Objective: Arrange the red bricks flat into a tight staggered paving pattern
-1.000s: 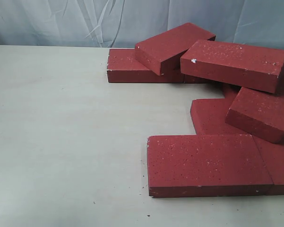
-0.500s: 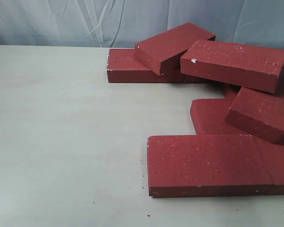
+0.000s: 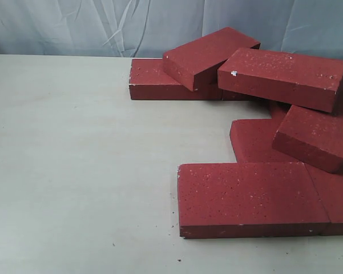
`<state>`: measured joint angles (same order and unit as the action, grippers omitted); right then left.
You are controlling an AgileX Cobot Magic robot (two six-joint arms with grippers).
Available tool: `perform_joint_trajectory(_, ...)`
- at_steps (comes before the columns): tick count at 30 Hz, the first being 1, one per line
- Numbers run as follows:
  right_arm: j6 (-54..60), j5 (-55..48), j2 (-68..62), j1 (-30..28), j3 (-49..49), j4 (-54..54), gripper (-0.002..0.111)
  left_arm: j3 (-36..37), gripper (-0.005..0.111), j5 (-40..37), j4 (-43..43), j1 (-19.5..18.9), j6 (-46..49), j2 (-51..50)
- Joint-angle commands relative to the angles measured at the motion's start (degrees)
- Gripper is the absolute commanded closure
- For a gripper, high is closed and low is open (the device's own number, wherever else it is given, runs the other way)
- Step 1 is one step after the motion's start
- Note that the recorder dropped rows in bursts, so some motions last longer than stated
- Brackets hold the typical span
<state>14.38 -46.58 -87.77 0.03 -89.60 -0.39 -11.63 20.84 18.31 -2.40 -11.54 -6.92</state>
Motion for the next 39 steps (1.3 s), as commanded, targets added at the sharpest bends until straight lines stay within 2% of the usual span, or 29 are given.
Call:
perform_joint_trajectory(1, 4.1, -8.2, -4.7, 0.0, -5.1, 3.1, 0.109, -8.6, 0.107, -6.0, -5.5, 0.3, -0.3, -11.8)
perform_joint_trajectory(4, 7.3, -10.1, -6.7, 0.0, -5.9, 7.5, 0.109, -14.1, 0.107, -9.4, -8.4, 0.3, -0.3, -20.6)
perform_joint_trajectory(8, 26.6, -16.2, -9.0, 0.0, -5.9, 19.6, 0.109, -20.7, 0.107, -18.1, -14.3, 0.3, -0.3, -31.0)
perform_joint_trajectory(10, 33.1, -18.7, -10.3, 0.2, -5.9, 23.4, 0.109, -21.7, 0.107, -20.2, -15.7, 0.3, -0.3, -34.3)
perform_joint_trajectory(14, 42.0, -20.9, -12.9, 3.5, -5.9, 19.3, 0.106, -21.6, 0.107, -19.6, -16.8, 0.3, -0.3, -38.6)
perform_joint_trajectory(16, 42.6, -19.4, -14.2, 6.2, -5.9, 14.4, 0.095, -21.6, 0.107, -20.1, -17.3, 0.3, -0.1, -39.6)
perform_joint_trajectory(17, 42.6, -18.0, -15.0, 7.5, -5.9, 11.7, 0.085, -21.6, 0.107, -20.8, -17.9, 0.3, 0.0, -40.0)
perform_joint_trajectory(21, 34.6, -13.0, -18.4, 11.0, -5.9, 5.7, 0.028, -21.6, 0.107, -23.7, -18.6, 0.3, 0.0, -41.6)
perform_joint_trajectory(22, 33.1, -12.2, -19.3, 11.8, -5.9, 3.9, 0.018, -21.6, 0.107, -24.0, -18.7, 0.5, 0.0, -42.2)
perform_joint_trajectory(23, 32.4, -11.8, -20.2, 12.4, -6.0, 1.3, 0.013, -21.6, 0.107, -24.0, -19.4, 1.0, 0.0, -43.1)
perform_joint_trajectory(26, 27.2, -10.5, -22.3, 14.1, -6.1, -7.6, 0.018, -21.8, 0.107, -22.2, -21.3, 4.6, 0.0, -47.1)
perform_joint_trajectory(27, 25.7, -10.2, -23.3, 14.8, -6.1, -12.3, 0.026, -22.6, 0.107, -22.1, -23.2, 8.0, 0.0, -50.3)
perform_joint_trajectory(29, 25.6, -9.6, -23.8, 14.9, -6.1, -12.6, 0.030, -23.4, 0.107, -22.1, -25.1, 10.9, 0.0, -53.4)
perform_joint_trajectory(34, 24.6, -8.0, -25.2, 15.7, -6.1, -12.2, 0.029, -27.3, 0.107, -20.0, -28.3, 17.0, 0.0, -62.7)
perform_joint_trajectory(39, 23.8, -7.2, -27.3, 17.1, -6.1, -14.0, 0.029, -27.7, 0.107, -14.2, -30.9, 18.0, 0.0, -69.1)
